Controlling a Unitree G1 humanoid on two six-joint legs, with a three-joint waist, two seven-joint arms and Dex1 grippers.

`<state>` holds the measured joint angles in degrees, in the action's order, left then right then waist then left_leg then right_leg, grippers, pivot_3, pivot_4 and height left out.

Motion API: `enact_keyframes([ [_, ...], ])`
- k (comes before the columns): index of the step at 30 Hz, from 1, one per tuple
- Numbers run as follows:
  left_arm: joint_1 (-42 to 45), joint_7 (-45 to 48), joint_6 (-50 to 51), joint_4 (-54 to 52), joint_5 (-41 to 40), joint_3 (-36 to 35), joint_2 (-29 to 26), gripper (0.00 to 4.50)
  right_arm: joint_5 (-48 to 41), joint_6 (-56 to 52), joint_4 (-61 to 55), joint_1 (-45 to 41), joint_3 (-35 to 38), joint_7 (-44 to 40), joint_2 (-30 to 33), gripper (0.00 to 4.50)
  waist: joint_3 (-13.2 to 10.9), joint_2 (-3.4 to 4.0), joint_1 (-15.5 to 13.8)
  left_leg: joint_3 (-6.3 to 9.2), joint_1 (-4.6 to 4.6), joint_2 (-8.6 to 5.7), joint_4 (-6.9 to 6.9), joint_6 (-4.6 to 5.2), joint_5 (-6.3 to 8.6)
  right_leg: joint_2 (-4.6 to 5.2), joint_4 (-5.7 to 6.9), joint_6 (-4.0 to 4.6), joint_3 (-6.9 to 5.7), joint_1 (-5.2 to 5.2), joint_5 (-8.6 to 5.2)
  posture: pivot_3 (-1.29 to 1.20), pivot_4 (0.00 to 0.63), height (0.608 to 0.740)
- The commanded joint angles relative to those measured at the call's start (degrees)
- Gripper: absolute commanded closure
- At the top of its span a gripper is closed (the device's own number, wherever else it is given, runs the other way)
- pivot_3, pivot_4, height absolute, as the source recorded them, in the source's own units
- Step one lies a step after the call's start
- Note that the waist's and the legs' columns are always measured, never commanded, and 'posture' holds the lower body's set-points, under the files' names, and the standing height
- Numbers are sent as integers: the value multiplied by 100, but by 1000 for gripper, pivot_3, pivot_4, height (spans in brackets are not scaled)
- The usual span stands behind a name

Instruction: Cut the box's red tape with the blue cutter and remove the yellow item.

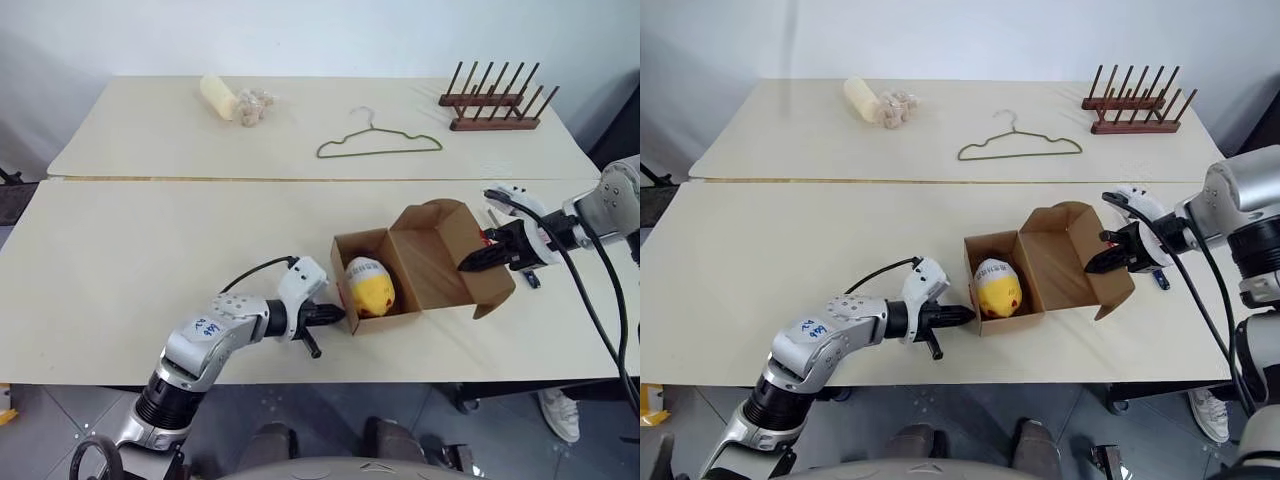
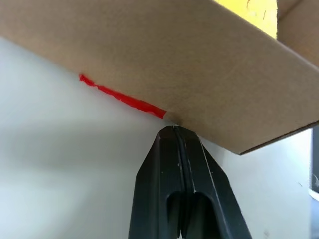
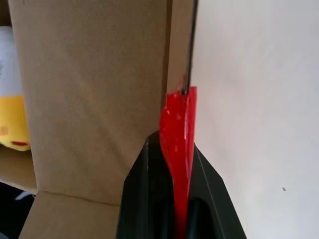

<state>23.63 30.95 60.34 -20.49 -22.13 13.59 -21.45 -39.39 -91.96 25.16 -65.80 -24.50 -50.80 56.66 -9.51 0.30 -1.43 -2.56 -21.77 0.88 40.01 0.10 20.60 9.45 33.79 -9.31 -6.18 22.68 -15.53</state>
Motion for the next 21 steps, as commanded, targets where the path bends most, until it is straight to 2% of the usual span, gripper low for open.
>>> enact_keyframes([
  [1,94,-3,45,-411,-142,-213,-65,4500,-112,-54,-227,157,334,104,-14,4447,0,-1,-3,0,0,0,0,0,0,0,0,0,0,0,0,0,150,740],
  [2,74,9,102,-437,-171,-270,-118,4500,-141,-54,-295,234,368,120,5,4447,0,-1,-4,0,0,0,1,0,0,0,-1,0,0,0,0,0,150,740],
  [4,18,13,202,-430,-176,-385,-280,4500,-107,-54,-448,419,648,256,-48,4047,0,-1,0,0,-1,0,0,0,0,0,-1,0,0,0,0,0,150,740],
  [7,-109,182,113,-383,-179,-610,-704,3930,-287,-54,-661,664,1099,161,-23,3194,-1,1,8,-1,-1,0,-1,-1,0,0,-1,0,0,1,0,0,150,740],
  [12,-402,534,-256,-189,-185,-1060,-1413,2427,-269,702,-1126,1121,1698,-327,322,1455,-4,3,10,-3,-1,1,-4,-2,0,-1,-3,-1,1,4,0,0,150,740],
  [14,-691,731,-537,-122,-90,-1239,-1821,1845,-201,1713,-1466,1454,2005,-918,591,810,-4,3,-1,-5,-1,1,-4,-2,1,-1,-4,-1,2,4,0,0,150,740],
  [16,-1141,959,-862,-93,-125,-1662,-2154,1221,-93,2931,-1442,1742,2611,-1317,663,105,-5,3,11,-7,1,0,-8,-3,2,-1,-7,-1,2,4,0,0,150,740],
  [20,-2025,1381,-1527,31,-319,-2656,-2451,41,406,4617,-1429,2386,2868,-2269,1091,0,-7,4,35,-21,12,3,-24,-5,3,-1,-12,-3,5,5,-1,0,150,740],
  [21,-2228,1489,-1714,106,-340,-2905,-2500,14,562,5151,-1387,2536,2949,-2387,1073,0,-7,4,43,-24,20,6,-29,-6,3,-3,-13,-3,5,2,-1,0,150,740],
])
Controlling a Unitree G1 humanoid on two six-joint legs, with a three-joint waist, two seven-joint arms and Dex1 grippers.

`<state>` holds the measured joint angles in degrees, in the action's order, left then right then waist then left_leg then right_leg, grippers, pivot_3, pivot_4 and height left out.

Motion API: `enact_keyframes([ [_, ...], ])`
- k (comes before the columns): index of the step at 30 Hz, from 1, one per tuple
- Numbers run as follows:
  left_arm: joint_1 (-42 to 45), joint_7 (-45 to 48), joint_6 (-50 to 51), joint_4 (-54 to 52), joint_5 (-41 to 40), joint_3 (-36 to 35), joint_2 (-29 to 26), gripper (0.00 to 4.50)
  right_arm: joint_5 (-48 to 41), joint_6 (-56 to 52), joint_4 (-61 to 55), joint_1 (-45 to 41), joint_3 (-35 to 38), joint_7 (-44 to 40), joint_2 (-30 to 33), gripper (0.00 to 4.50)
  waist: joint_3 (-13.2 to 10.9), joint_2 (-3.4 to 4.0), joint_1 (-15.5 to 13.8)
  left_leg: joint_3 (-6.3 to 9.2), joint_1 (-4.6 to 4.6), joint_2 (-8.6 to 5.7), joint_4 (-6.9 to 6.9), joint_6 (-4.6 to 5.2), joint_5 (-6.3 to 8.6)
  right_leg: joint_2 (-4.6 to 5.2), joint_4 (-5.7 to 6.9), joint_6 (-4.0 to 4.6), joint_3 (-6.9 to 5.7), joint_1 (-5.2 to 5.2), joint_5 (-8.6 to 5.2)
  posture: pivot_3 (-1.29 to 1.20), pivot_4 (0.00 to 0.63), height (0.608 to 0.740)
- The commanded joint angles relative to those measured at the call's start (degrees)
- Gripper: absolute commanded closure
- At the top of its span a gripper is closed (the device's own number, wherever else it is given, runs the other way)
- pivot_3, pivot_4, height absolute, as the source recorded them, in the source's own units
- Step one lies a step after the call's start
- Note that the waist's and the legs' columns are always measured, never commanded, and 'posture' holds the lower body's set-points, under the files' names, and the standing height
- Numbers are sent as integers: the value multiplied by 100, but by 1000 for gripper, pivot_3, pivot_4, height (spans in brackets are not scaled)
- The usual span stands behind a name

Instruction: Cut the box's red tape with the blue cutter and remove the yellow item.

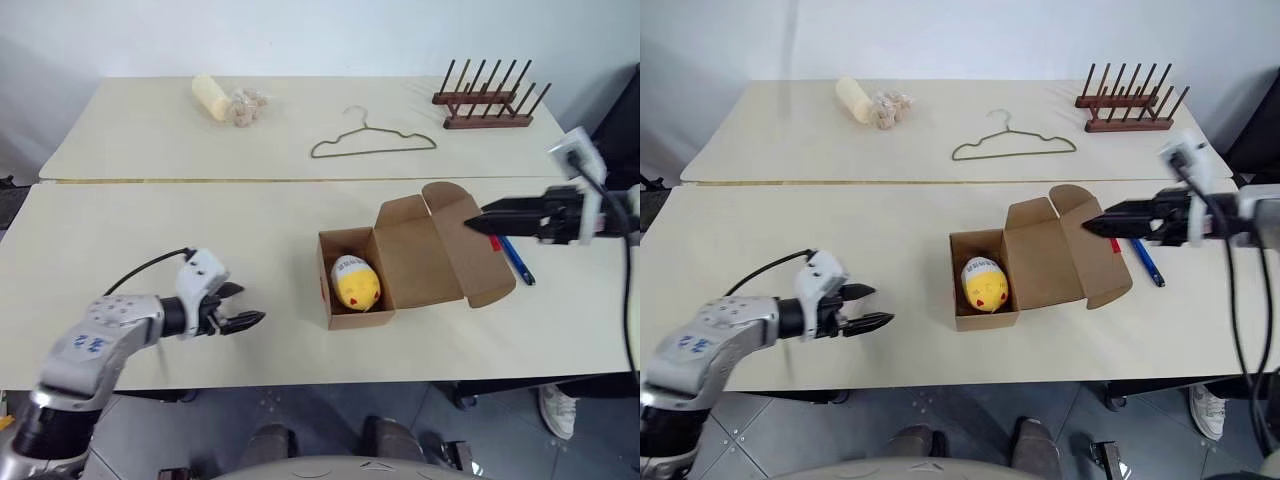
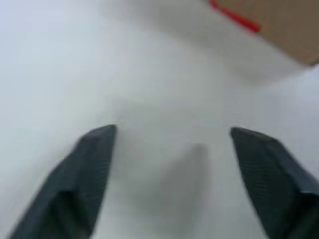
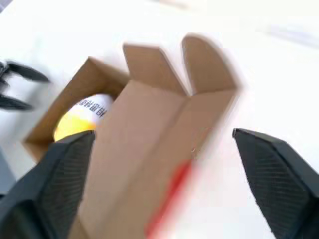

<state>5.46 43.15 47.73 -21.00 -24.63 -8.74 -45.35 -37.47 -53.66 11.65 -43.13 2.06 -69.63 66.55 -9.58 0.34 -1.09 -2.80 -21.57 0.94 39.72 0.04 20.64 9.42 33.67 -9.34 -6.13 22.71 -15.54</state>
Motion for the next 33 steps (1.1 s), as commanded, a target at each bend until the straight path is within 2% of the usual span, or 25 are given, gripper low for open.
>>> enact_keyframes([
  [1,-545,350,-589,210,-101,-827,-146,14,475,1685,13,358,367,-568,43,0,-1,-2,32,-4,5,1,-2,0,0,0,0,0,2,-2,0,0,150,740],
  [3,-950,792,-1087,349,-223,-1343,-205,14,567,2689,144,415,665,-676,-288,0,-7,-7,95,-14,10,3,-2,-1,1,0,1,0,2,-3,0,0,150,740],
  [6,-1312,1222,-1567,627,-490,-2029,-122,14,430,3028,120,351,836,-867,-623,0,-20,-5,140,-29,19,10,-1,-2,1,1,7,0,4,-2,0,0,150,740],
  [10,-1821,1798,-1823,934,-697,-2729,-278,14,47,3366,-792,986,964,-1721,-731,0,-28,-4,125,-29,25,15,-8,-6,3,0,9,2,1,-1,0,0,150,740],
  [13,-2050,2204,-1429,840,-991,-2879,-577,14,-137,3405,-1376,1460,1157,-1721,-822,0,-34,-14,87,-29,24,13,-10,-4,7,1,5,3,-4,-2,-1,0,150,740],
  [16,-1915,2361,-1128,432,-1043,-2560,-1113,14,-5,3886,-1551,1695,1322,-1749,-851,0,-38,-18,43,-27,23,14,0,-4,9,2,9,3,-2,-5,0,0,150,740],
  [17,-1708,2377,-1024,322,-1085,-2360,-1300,14,-77,3787,-1635,1755,1399,-1675,-823,0,-37,-18,28,-27,23,14,2,-4,10,2,10,3,-2,-5,0,0,150,740],
  [20,-137,2377,-327,-48,-1343,-1071,-1890,14,-308,3449,-2147,2319,1762,-1625,-645,0,-41,-12,-88,-17,27,14,6,-5,9,1,16,6,-3,-11,-1,0,150,740],
  [22,1222,2408,268,-105,-1414,-45,-1892,14,-356,3371,-2425,2654,1957,-1560,-612,0,-42,-11,-87,-16,29,14,8,-8,10,1,16,8,-3,-14,0,0,150,740],
  [24,2551,2297,703,43,-1302,835,-1505,14,-368,3374,-2561,2837,2073,-1500,-622,0,-41,-10,-61,-21,29,8,8,-4,12,1,22,7,0,-14,1,0,150,740],
  [25,3300,2135,830,221,-917,1421,-1228,14,-374,3338,-2600,2894,2129,-1415,-631,0,-44,-14,-52,-24,30,6,12,-3,11,0,23,6,-1,-16,1,0,150,740],
  [28,5531,1922,1273,1112,104,3241,-23,14,-477,3121,-2742,3087,2333,-1203,-615,0,-51,-27,-63,-25,25,3,29,0,10,0,31,3,-3,-18,3,0,150,740],
  [30,6370,2268,1241,1571,199,3881,712,14,-642,2878,-2898,3259,2519,-1069,-595,0,-53,-39,-76,-25,24,0,31,5,7,1,25,-6,-3,-22,8,0,150,740],
  [33,6863,2510,970,2042,506,4396,1175,14,-667,2778,-3123,3521,2685,-940,-620,0,-54,-39,-18,-29,17,0,22,13,12,1,8,-7,-1,-14,7,0,150,740],
])
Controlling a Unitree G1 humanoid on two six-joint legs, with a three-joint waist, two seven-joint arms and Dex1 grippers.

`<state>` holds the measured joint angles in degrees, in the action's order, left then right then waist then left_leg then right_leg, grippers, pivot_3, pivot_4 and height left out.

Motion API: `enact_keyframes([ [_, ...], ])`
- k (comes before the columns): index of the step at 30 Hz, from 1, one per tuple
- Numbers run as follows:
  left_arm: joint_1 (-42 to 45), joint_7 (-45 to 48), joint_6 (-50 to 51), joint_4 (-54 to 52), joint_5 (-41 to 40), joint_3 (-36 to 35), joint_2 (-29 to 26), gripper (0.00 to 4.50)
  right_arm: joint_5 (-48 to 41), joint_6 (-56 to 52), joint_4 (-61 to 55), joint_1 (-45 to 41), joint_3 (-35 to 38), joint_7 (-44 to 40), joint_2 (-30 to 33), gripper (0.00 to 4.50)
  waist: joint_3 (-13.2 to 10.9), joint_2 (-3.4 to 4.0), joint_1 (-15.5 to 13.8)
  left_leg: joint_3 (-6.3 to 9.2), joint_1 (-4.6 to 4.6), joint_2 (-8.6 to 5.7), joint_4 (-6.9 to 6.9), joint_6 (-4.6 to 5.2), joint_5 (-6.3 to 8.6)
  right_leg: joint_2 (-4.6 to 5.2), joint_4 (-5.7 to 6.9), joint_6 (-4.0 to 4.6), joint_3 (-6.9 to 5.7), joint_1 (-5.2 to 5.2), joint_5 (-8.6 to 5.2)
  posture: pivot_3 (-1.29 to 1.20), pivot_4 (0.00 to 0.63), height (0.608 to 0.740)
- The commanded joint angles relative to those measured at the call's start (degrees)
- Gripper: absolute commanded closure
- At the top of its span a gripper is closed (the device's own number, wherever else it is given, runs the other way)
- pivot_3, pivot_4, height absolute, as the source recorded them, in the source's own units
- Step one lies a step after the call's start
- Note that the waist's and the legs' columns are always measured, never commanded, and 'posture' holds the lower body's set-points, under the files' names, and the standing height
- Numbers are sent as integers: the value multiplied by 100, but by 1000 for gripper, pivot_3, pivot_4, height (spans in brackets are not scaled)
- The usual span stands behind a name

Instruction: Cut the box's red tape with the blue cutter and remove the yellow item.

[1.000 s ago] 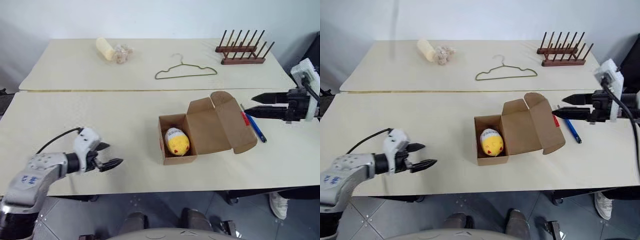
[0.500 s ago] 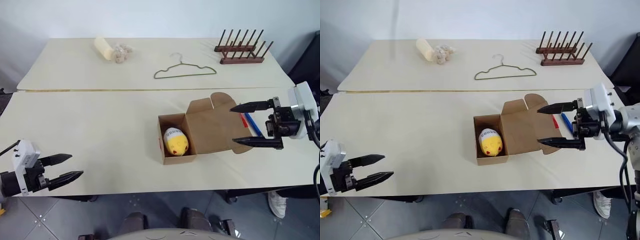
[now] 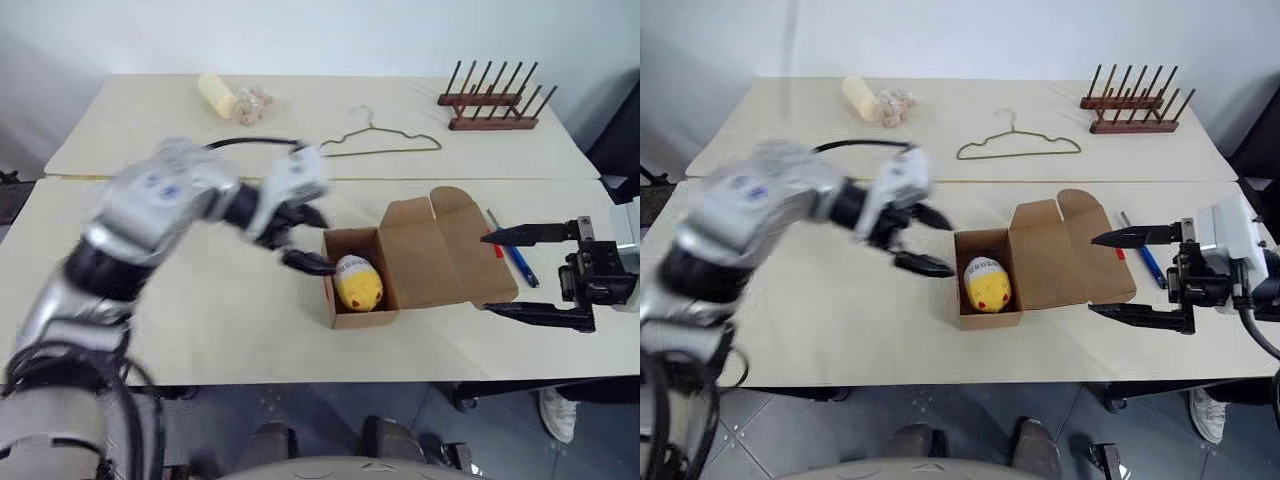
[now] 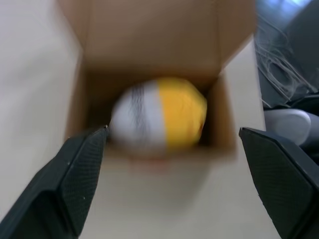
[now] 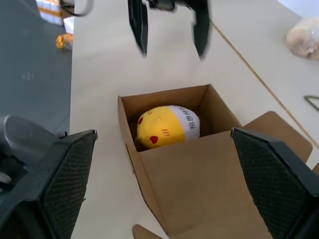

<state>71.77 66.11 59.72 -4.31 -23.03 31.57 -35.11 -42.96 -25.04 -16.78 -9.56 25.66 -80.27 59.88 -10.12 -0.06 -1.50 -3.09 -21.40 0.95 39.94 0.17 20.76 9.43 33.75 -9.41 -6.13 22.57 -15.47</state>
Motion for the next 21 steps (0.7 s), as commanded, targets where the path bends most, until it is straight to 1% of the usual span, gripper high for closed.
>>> enact_keyframes([
  [1,334,195,-403,593,523,500,298,14,-115,-106,-375,276,377,175,28,0,-2,4,44,-6,8,1,-11,0,0,0,-2,1,3,3,-1,0,150,740],
  [5,601,567,-1184,1339,1219,1180,613,14,-261,-263,-822,703,607,518,-149,0,-6,4,5,-6,11,3,-29,-5,-3,-3,0,3,3,14,-3,0,150,740],
  [9,733,869,-1769,2008,1752,1494,858,14,-435,-434,-1158,977,746,868,-305,0,-11,-4,-51,-4,-4,2,1,0,0,-2,0,2,4,12,-2,0,150,740],
  [13,761,1113,-2035,2468,2040,1484,1190,14,-499,-481,-1335,1148,769,1082,-390,0,-14,-10,-160,-1,-10,1,13,5,2,-2,-1,1,4,11,-1,0,150,740],
  [18,787,1133,-2304,3169,2386,1428,1738,14,-528,-473,-1400,1201,732,1212,-467,0,-16,-13,-175,2,-13,1,12,6,3,-2,-1,1,1,11,-1,0,150,740],
  [21,800,1138,-2485,3497,2583,1363,1932,14,-529,-455,-1357,1207,713,1195,-444,0,-17,-14,-159,2,-13,0,12,8,4,-1,0,0,1,11,0,0,150,740],
])
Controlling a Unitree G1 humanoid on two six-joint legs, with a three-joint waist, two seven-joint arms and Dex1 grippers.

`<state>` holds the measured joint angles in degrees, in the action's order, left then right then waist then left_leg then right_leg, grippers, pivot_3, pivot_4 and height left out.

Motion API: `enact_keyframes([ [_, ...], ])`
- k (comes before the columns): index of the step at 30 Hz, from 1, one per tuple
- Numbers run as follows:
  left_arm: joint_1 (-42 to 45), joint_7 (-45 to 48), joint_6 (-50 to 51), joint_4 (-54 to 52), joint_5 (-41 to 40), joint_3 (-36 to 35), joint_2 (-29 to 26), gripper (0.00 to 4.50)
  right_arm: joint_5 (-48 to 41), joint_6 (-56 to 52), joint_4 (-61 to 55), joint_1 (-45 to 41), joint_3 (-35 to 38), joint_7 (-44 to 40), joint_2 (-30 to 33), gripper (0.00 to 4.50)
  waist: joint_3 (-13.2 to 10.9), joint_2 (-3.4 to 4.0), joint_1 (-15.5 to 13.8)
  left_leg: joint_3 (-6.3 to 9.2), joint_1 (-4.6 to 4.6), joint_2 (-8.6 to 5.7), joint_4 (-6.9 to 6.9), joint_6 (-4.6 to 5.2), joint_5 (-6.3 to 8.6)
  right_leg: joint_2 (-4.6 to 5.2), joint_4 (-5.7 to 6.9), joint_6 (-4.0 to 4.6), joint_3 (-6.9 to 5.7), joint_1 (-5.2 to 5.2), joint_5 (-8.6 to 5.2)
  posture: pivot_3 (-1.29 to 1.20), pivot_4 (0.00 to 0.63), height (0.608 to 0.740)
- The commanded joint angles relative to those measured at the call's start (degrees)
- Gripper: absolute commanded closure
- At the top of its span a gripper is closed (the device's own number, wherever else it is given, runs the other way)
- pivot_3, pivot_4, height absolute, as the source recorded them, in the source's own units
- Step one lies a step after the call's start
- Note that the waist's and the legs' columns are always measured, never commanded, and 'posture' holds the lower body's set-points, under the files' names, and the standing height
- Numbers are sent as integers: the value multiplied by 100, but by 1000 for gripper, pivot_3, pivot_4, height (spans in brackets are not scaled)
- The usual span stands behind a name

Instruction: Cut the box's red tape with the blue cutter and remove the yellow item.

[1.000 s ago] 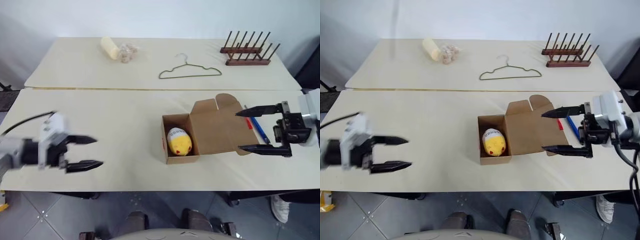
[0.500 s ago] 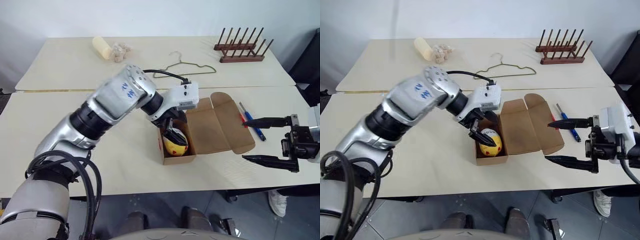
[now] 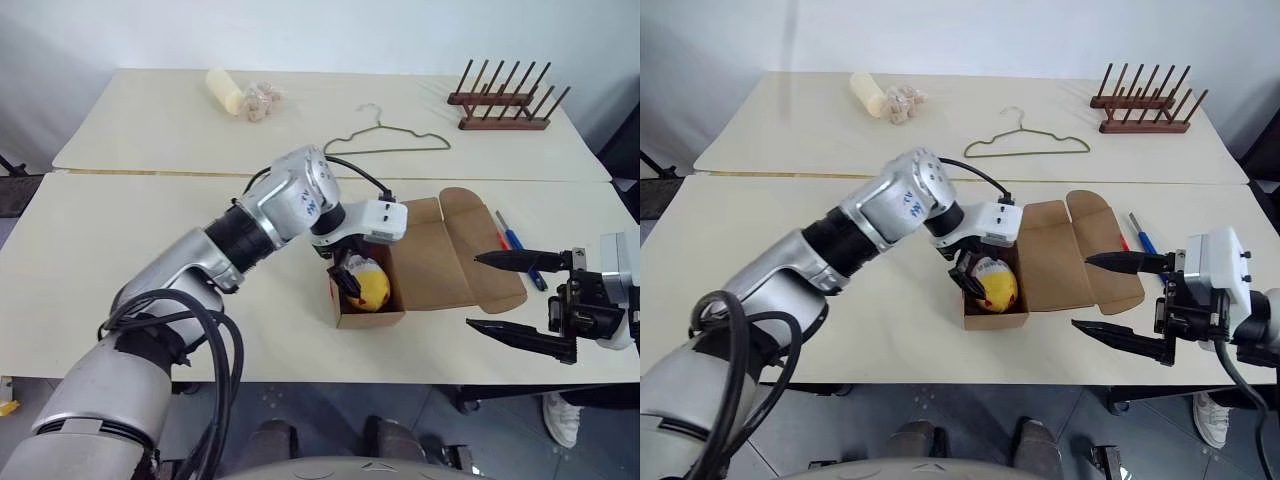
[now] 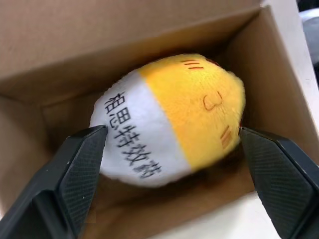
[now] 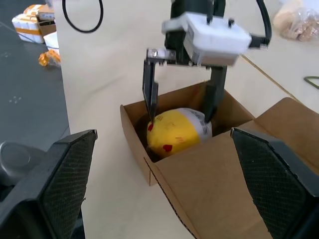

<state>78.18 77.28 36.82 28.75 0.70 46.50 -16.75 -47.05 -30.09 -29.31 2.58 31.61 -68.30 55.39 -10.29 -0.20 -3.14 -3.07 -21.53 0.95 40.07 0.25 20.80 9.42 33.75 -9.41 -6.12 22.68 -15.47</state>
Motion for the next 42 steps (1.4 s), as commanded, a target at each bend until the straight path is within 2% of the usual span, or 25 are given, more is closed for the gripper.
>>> enact_keyframes([
  [1,155,11,-266,289,271,-147,150,190,-114,60,-86,-15,101,-4,5,0,0,0,8,0,0,0,-1,0,0,0,0,0,0,0,0,0,150,740],
  [3,126,19,-435,418,399,-155,216,583,-108,75,-60,-32,68,-16,3,0,0,0,9,0,1,1,-1,0,0,0,1,0,0,1,0,0,150,740],
  [12,40,-273,-824,733,515,-797,382,3202,38,247,77,-168,-136,67,-118,0,0,-1,4,3,0,1,3,1,0,1,4,0,-1,0,0,0,150,740],
  [17,79,-473,-347,756,-32,-1797,500,4450,203,510,246,-199,-181,109,-285,0,-2,-4,4,3,-1,0,3,1,0,1,5,-1,-2,0,1,0,150,740],
  [19,-26,-259,-276,535,-482,-2345,418,4492,118,452,321,-232,-174,212,-358,0,-2,-4,18,3,-1,0,3,1,0,1,5,-1,-2,0,1,0,150,740],
  [21,-210,-286,-150,212,-1173,-3262,247,4492,-3,386,333,-291,-252,304,-490,0,-2,-3,34,3,0,1,2,1,0,1,7,-1,-3,1,1,0,150,740],
  [25,-506,-593,279,-272,-1896,-4266,38,4492,-175,301,244,-419,-426,458,-640,0,-1,-2,95,4,3,3,2,0,0,1,11,-1,-3,1,1,0,150,740],
  [27,-1185,-918,218,-858,-2421,-5320,-406,4492,-282,311,197,-743,-813,581,-896,0,2,3,181,4,5,3,3,0,0,1,12,-1,-3,-1,1,0,150,740],
  [28,-1639,-1124,55,-1149,-2489,-5746,-677,4492,-314,319,166,-935,-1045,619,-1047,0,2,4,234,5,14,4,1,0,0,1,15,-1,0,-4,1,0,150,740],
  [30,-2491,-1405,-186,-1702,-2384,-6104,-1175,4492,-331,343,111,-1234,-1395,664,-1299,0,7,13,408,12,37,8,-9,-5,-2,0,22,0,3,-7,0,0,150,740],
  [34,-4582,-2036,-906,-2457,-1969,-6884,-2016,4492,188,935,387,-1724,-2203,405,-1903,0,5,7,463,41,36,2,-11,-21,-6,-5,29,6,-3,-4,-3,0,150,740],
  [37,-5504,-2688,-1057,-2710,-2018,-7509,-2098,4492,613,1391,877,-1967,-2646,51,-2155,0,-4,-20,350,53,29,-1,-1,-23,-3,-3,26,6,-7,-11,-2,0,150,740],
  [39,-6138,-2739,-1232,-2936,-2027,-7688,-2165,4492,722,1444,1210,-2192,-2852,-182,-2180,0,-5,-27,264,60,23,-2,9,-22,-3,-2,22,7,-9,-15,0,0,150,740],
  [42,-6604,-2868,-1197,-3059,-2174,-7811,-2164,4492,952,1767,1584,-2390,-2965,-426,-2206,0,-5,-27,146,62,27,-6,12,-19,-1,3,24,9,-9,-20,2,0,150,740],
])
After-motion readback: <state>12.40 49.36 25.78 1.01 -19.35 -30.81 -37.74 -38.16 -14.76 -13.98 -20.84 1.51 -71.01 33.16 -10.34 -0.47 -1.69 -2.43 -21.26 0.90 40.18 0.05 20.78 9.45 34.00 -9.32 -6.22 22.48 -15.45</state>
